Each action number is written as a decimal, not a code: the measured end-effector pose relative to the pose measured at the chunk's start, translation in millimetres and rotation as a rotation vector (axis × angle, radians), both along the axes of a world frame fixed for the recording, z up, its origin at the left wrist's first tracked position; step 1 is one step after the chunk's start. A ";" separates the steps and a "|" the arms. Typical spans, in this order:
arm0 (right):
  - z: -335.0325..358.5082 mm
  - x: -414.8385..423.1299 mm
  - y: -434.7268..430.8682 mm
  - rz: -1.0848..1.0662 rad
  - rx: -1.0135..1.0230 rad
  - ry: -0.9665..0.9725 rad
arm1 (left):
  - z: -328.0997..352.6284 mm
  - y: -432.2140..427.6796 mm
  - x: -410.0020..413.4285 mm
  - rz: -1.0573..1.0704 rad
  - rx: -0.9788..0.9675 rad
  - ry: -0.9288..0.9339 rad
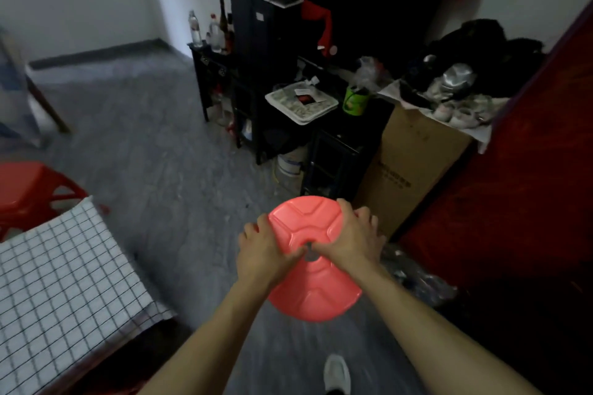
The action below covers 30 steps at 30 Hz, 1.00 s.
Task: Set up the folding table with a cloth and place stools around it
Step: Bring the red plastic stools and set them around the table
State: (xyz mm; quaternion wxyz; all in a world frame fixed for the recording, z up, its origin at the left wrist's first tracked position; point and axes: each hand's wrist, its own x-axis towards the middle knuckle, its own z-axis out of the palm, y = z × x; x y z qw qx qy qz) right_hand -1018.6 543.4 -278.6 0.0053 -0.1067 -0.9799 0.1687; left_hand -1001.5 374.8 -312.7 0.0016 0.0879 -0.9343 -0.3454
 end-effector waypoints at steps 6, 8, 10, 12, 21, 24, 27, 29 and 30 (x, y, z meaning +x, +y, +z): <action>-35.3 -133.9 -30.0 0.161 0.002 -0.028 | -31.2 -25.4 -110.2 0.172 -0.045 -0.046; -44.3 -179.5 -42.5 0.238 0.004 -0.044 | -39.0 -30.5 -143.7 0.247 -0.060 -0.062; -47.3 -225.6 -59.9 0.309 -0.009 -0.063 | -39.3 -39.2 -174.3 0.349 -0.057 -0.082; -47.6 -265.0 -81.7 0.404 -0.046 -0.078 | -35.9 -52.6 -199.6 0.456 -0.052 -0.096; -58.9 -391.8 -214.8 0.681 -0.072 -0.134 | -41.0 -160.8 -290.4 0.771 -0.093 -0.121; -73.8 -426.0 -266.5 0.760 -0.041 -0.156 | -64.6 -205.6 -315.6 0.816 -0.057 -0.137; -88.8 -456.2 -316.0 0.804 0.010 -0.156 | -90.7 -245.8 -340.0 0.851 -0.024 -0.102; -100.3 -474.3 -348.8 0.847 0.050 -0.176 | -106.2 -270.7 -352.9 0.906 0.015 -0.119; -107.3 -483.1 -365.6 0.870 0.062 -0.182 | -113.6 -283.5 -358.9 0.933 0.031 -0.120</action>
